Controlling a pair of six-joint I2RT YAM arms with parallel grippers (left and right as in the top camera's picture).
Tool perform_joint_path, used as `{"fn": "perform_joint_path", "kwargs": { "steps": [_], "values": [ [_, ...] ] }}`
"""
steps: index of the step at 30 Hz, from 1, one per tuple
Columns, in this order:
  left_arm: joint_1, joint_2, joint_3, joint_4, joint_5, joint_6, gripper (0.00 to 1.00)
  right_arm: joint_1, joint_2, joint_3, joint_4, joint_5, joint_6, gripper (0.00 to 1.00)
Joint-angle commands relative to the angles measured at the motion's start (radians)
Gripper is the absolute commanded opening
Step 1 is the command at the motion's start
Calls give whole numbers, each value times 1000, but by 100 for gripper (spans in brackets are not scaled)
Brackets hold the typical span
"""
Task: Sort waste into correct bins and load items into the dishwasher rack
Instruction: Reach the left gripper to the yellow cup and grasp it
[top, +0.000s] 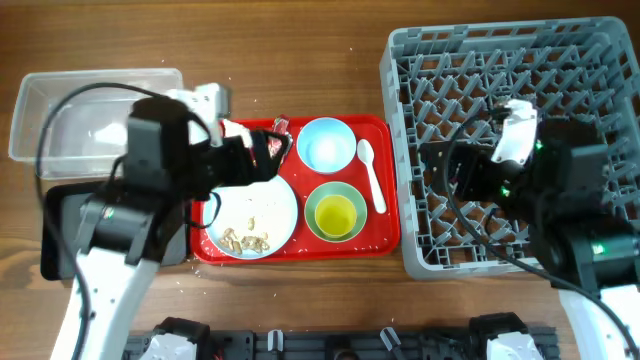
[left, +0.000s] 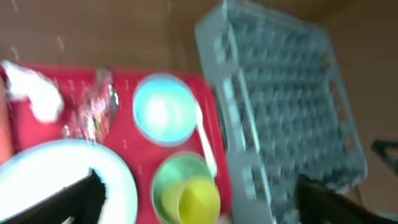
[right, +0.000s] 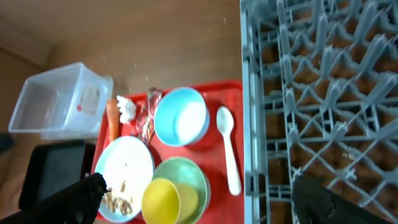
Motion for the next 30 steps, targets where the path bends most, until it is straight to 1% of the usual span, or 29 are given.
{"fn": "perform_joint_path", "kwargs": {
  "steps": [1,2,3,5,7,9,11,12,13,14,16,17,18,19,21,24,26,29,30],
  "values": [
    [-115,124,11,-99,-54,-3,92,-2,23,21,-26,-15,-19,100],
    [-157,169,8,-131,-119,-4,88,-2,28,21,-39,2,-5,100],
    [-206,222,2,-150,-136,-13,80,-2,34,21,-56,34,32,100],
    [-298,312,2,-146,-145,-34,68,-2,45,21,-79,38,35,100],
    [-381,373,2,-147,-238,-82,68,-2,58,21,-96,38,35,100],
    [-425,417,2,-147,-257,-81,68,-2,71,21,-107,37,35,100],
    [-443,454,-10,-142,-276,-82,65,-2,77,21,-109,37,36,100],
    [-443,480,-34,-125,-294,-82,58,-2,77,21,-109,37,36,100],
    [-443,494,-42,-108,-293,-82,54,-2,77,21,-108,37,35,100],
    [-444,506,-50,-87,-293,-82,48,-2,77,21,-108,37,36,100],
    [-444,531,-64,-49,-294,-82,33,-2,77,21,-110,35,36,100],
    [-444,546,-66,-46,-294,-82,30,-2,77,21,-112,34,36,100],
    [-444,558,-66,-47,-293,-82,15,-2,77,21,-113,34,36,100],
    [-444,551,-63,-43,-293,-82,4,-2,77,21,-113,34,36,100],
    [-443,513,-46,-48,-293,-85,4,-2,77,21,-113,34,36,100],
    [-429,356,-14,-71,-291,-85,4,-2,77,21,-113,33,36,100],
    [-397,250,-14,-80,-262,-85,4,-2,77,21,-112,34,54,100],
    [-317,131,-14,-80,-153,-85,4,-2,77,21,-111,33,54,100],
    [-274,106,-14,-78,-80,-84,4,-2,77,21,-111,26,53,100]
  ]
}}
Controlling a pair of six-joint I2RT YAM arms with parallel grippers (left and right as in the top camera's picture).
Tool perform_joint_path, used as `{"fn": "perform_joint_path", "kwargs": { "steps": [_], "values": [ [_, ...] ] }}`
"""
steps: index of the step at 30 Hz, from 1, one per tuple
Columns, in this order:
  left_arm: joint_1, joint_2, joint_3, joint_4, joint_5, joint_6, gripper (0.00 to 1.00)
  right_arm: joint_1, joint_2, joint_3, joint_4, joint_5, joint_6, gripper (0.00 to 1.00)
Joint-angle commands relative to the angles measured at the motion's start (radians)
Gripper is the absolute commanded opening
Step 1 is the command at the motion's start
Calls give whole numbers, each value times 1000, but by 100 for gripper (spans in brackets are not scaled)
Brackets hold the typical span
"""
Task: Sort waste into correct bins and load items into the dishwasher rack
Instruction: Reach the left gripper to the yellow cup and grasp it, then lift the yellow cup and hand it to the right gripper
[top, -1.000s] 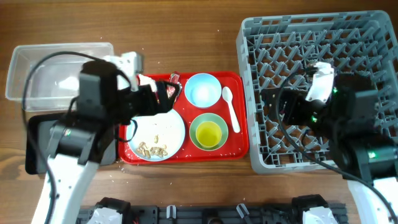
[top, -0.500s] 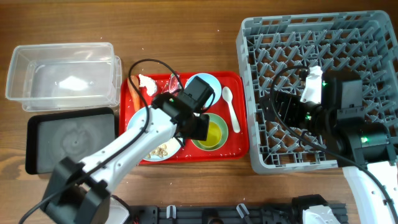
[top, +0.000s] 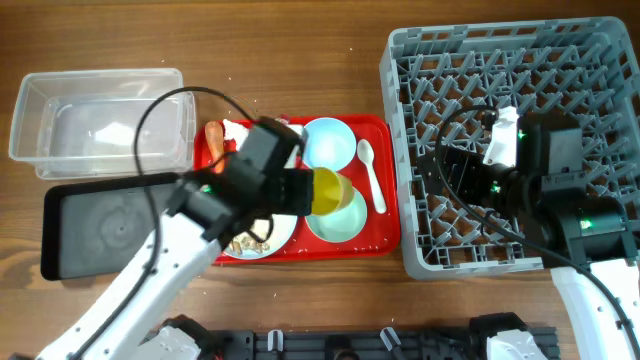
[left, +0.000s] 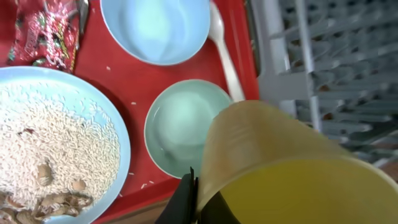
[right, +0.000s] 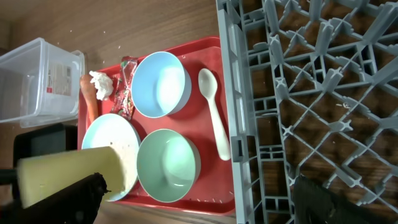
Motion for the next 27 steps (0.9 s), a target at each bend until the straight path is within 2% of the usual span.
{"fn": "perform_joint_path", "kwargs": {
  "steps": [1,3,5,6,8,9,10,14,16,17,19,22,25,27],
  "values": [
    [129,-73,18,8,258,6,4,-2,5,20,5,-21,6,100],
    [258,-65,18,36,616,66,4,-1,5,20,50,-222,-128,93],
    [410,-26,18,57,1052,157,4,-1,5,20,147,-573,-304,90],
    [447,-13,18,58,1192,190,4,-1,5,20,185,-649,-311,90],
    [478,1,18,76,1353,214,4,-1,5,20,305,-861,-330,90],
    [478,2,18,96,1364,212,4,2,5,20,388,-958,-319,94],
    [478,2,18,103,1374,213,4,15,5,20,439,-963,-262,94],
    [478,2,18,114,1378,213,4,138,26,20,559,-951,-195,94],
    [478,2,18,118,1376,214,4,261,64,20,573,-880,-174,88],
    [478,2,18,121,1357,213,4,310,80,20,575,-828,-165,88],
    [478,2,18,121,1324,214,4,366,95,20,601,-777,-164,80],
    [478,2,18,121,1320,213,4,382,96,20,655,-721,-121,76],
    [464,2,18,120,1297,213,4,382,96,20,688,-721,-103,84],
    [437,2,18,121,1275,213,4,382,96,20,704,-707,-90,77]
  ]
}}
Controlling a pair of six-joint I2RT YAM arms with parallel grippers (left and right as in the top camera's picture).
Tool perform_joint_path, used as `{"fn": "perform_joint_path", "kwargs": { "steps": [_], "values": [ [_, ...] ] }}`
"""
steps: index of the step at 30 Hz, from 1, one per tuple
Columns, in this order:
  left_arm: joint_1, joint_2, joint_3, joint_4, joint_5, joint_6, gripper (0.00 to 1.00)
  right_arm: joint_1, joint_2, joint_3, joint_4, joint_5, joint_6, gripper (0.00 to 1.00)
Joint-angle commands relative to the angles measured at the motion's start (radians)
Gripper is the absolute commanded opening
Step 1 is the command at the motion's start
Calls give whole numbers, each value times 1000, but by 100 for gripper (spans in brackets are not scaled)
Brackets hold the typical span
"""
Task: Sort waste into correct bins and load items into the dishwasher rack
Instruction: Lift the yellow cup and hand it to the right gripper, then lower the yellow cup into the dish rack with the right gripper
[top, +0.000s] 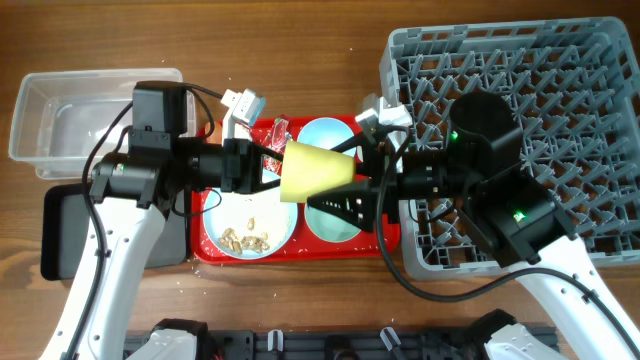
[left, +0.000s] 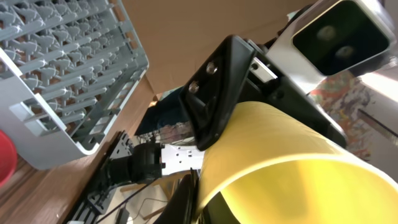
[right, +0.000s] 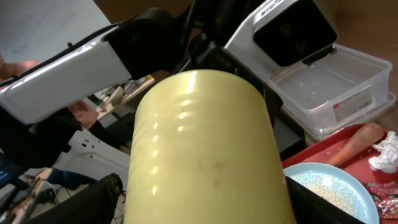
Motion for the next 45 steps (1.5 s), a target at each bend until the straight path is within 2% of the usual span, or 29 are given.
{"fn": "perform_joint_path", "kwargs": {
  "steps": [1,6,7,8,10,14,18,19,22,25,27,31,33,35,37,39,45],
  "values": [
    [-29,2,15,3,-52,21,4,9,-3,14,14,2,15,68],
    [-29,2,15,26,-67,18,5,9,-3,14,-38,19,11,60],
    [-29,2,15,30,-67,16,37,8,-4,14,-42,40,11,58],
    [-26,2,15,31,-71,17,100,7,-13,14,-53,87,11,58],
    [7,2,15,32,-92,16,100,-23,-57,14,-120,202,11,57],
    [104,2,15,13,-93,16,100,-161,-222,21,-414,543,26,55],
    [114,2,15,9,-110,17,100,-283,-308,24,-854,1097,263,55],
    [114,2,15,5,-125,17,100,-291,-299,24,-898,1124,277,54],
    [114,2,15,2,-161,17,100,-296,-228,24,-978,1138,306,55],
    [114,2,15,-15,-164,17,100,-296,-85,24,-1021,1179,326,56],
    [114,2,15,-49,-180,17,100,-296,70,24,-1003,1208,325,56],
    [114,2,15,-78,-213,21,100,-303,285,24,-925,1199,272,65],
    [114,2,15,-78,-213,21,100,-337,348,24,-936,1167,260,65],
    [114,2,15,-78,-213,21,100,-375,359,24,-937,1116,222,66],
    [114,2,15,-77,-218,21,100,-410,347,24,-935,1074,184,80],
    [114,2,15,-78,-228,21,100,-431,319,24,-903,985,78,88],
    [114,2,15,-78,-276,21,100,-430,105,108,-840,904,-13,89]
  ]
}}
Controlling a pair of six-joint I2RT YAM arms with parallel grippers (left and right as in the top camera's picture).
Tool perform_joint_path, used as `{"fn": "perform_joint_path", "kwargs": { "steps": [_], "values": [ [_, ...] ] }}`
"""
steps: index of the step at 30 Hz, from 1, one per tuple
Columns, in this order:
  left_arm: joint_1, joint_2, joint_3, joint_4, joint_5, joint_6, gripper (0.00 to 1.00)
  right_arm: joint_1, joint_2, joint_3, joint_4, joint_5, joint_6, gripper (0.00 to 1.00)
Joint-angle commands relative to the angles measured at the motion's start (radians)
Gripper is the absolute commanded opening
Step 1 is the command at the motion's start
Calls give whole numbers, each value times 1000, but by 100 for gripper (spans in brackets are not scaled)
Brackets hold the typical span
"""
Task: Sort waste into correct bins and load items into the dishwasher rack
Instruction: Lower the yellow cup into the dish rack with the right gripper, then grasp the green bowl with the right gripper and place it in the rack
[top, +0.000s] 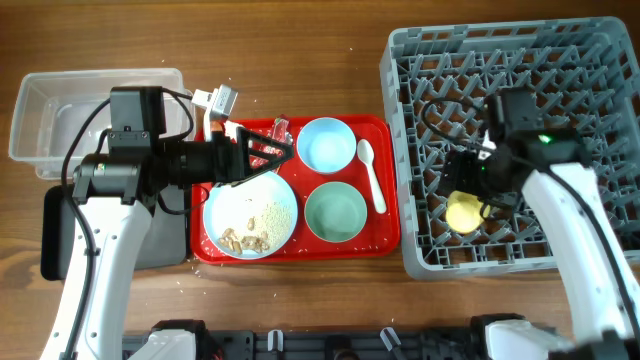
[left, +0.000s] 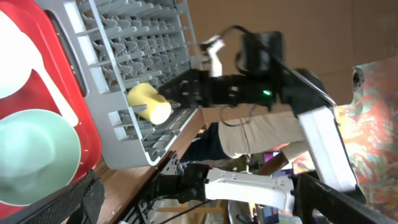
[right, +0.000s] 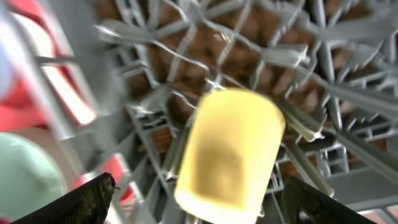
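The yellow cup (top: 462, 212) lies on its side among the pegs at the near left of the grey dishwasher rack (top: 600, 60). My right gripper (top: 474, 193) hovers just over it. In the right wrist view the cup (right: 229, 149) sits in the wide gap of the right gripper (right: 202, 200), open. My left gripper (top: 274, 153) is open and empty above the red wrapper (top: 262, 150) at the far left of the red tray (top: 383, 240). From the left wrist the cup (left: 149, 104) shows far off in the rack (left: 124, 56).
On the tray are a blue bowl (top: 326, 145), a green bowl (top: 334, 212), a white spoon (top: 371, 172) and a blue plate (top: 250, 215) with food scraps. A clear bin (top: 60, 110) and a black bin (top: 55, 240) stand to the left.
The cup was held in mid-air over the tray between both grippers. It now lies in the rack under my open right gripper. My left gripper is empty and back over the tray's far left.
The cup first stood in the green bowl, with my left gripper open over the tray and the right over the rack. Then the left held it above the bowl. Then both grippers met at it in mid-air. Now it rests in the rack.
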Motion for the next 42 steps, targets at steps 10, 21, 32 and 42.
{"fn": "perform_joint_path", "kwargs": {
  "steps": [10,21,32,42],
  "values": [
    [-71,-16,13,-109,-568,-80,84,276,-296,74,156,-328,-112,69],
    [-71,-308,16,-127,-1019,-298,86,575,216,74,199,145,231,68],
    [-71,-380,16,-159,-1176,-307,100,575,549,74,285,24,269,4],
    [-71,-381,16,-159,-1175,-307,100,562,57,85,197,405,261,4]
  ]
}}
